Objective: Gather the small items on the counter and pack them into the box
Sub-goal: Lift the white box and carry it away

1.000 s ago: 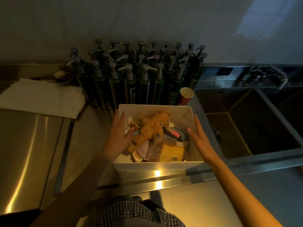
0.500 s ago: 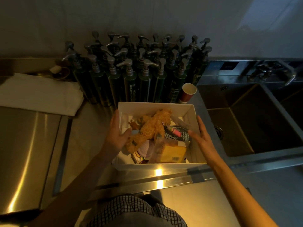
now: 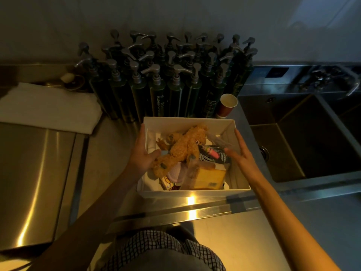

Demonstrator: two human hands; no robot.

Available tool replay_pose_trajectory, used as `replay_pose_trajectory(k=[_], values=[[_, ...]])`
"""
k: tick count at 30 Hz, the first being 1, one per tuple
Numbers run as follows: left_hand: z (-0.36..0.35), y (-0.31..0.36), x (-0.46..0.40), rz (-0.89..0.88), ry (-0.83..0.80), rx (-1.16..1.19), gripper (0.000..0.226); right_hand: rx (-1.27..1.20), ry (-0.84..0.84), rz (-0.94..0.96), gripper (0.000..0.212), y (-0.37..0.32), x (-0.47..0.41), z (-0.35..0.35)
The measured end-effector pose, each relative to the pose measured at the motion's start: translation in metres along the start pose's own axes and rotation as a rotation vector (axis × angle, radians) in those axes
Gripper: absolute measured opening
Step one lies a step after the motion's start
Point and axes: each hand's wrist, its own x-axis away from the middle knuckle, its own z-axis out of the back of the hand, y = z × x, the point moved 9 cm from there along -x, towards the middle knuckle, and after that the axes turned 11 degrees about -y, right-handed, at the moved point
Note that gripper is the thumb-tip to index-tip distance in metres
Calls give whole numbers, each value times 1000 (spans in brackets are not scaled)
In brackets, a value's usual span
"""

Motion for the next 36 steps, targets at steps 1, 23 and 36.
replay_pose_trajectory(k=[1,23,36], values=[[-1,2,1,0,-3,34,93,-4,3,-3,74,-1,0,0],[2,-4,28,123,-93,287,96,-15,6,-96,81,2,17,-20],[-34,16,48,62,-316,211,93,-37,186,-166,87,16,99,-19]])
